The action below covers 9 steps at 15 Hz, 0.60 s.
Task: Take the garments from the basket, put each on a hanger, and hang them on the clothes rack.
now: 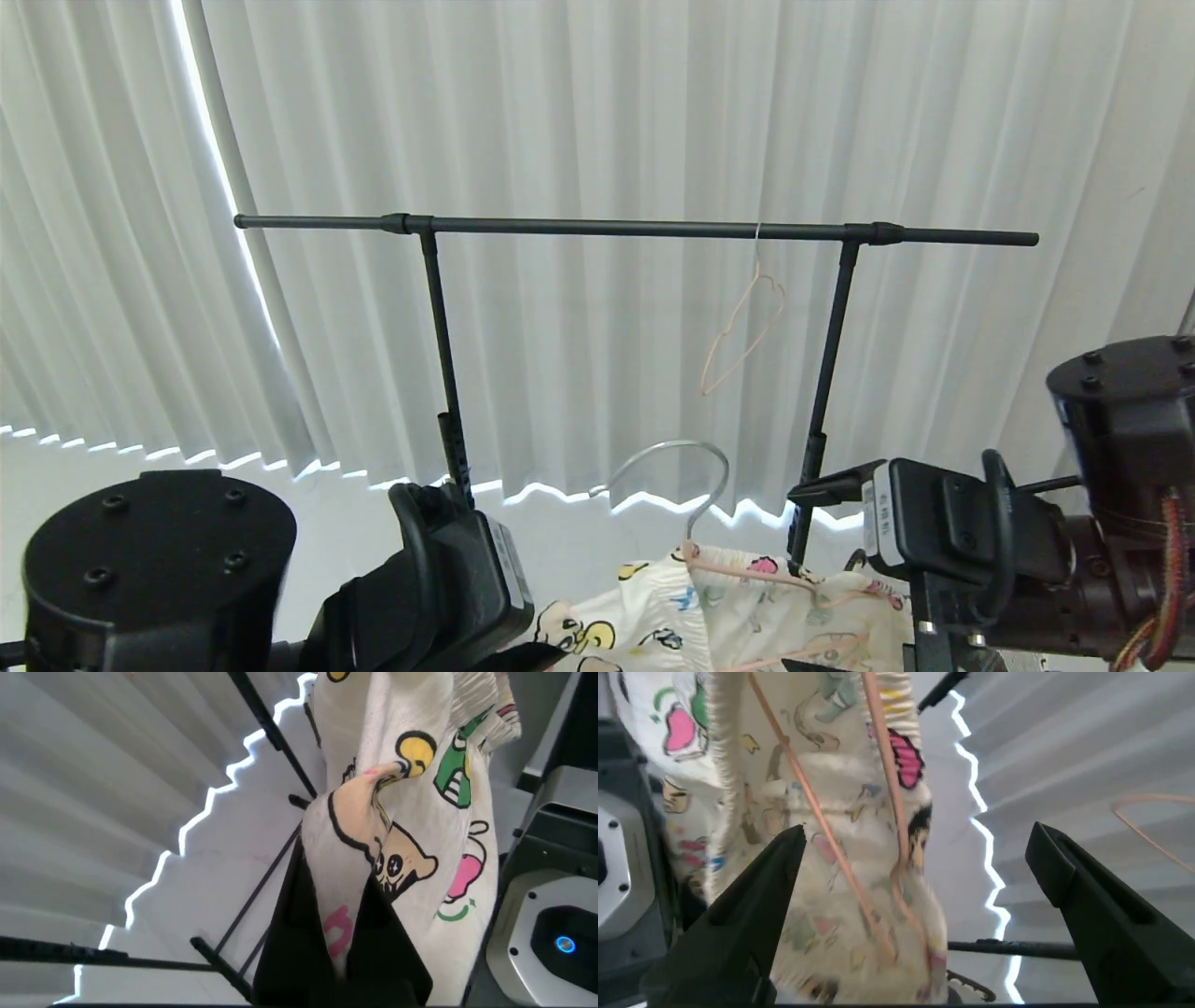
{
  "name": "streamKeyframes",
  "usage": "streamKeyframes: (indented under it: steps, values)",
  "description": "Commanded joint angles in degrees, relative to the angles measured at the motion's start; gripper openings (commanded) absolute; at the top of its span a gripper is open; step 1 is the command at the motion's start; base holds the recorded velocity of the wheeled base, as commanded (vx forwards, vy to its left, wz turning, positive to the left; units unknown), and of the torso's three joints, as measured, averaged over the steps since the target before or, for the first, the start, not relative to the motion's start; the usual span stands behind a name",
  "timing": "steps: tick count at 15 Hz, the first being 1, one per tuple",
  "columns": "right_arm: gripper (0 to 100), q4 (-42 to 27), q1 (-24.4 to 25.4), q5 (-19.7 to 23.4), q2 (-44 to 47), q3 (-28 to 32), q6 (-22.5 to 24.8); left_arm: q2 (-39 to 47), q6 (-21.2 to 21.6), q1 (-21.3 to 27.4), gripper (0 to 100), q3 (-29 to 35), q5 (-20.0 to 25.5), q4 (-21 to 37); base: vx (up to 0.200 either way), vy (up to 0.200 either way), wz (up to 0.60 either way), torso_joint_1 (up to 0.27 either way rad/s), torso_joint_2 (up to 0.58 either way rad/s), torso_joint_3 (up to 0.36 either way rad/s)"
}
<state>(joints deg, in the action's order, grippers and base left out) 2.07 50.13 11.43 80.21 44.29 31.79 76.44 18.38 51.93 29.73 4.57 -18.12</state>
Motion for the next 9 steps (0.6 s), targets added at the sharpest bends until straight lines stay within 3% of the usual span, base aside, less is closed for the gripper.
streamKeyframes:
  steps: [1, 4, 9]
  values:
    - [100, -0.1, 0.4, 0.6, 4.5, 1.1, 0.6, -0.5, 0.1, 1.9, 0, 0.0, 0.0, -0.1, 0.0, 0.0, 0.0, 0.0, 0.0, 0.0]
    - [100, -4.1, 1.9, 0.7, 5.4, 2.2, 0.6, -0.6, 0.1, 2.7, 0, 0.0, 0.0, -0.1, 0.0, 0.0, 0.0, 0.0, 0.0, 0.0]
    - [100, -4.8, 2.1, 0.9, 5.8, 2.2, 0.5, -1.2, 0.1, 2.8, 0, -0.1, 0.0, -0.1, 0.0, 0.0, 0.0, 0.0, 0.0, 0.0]
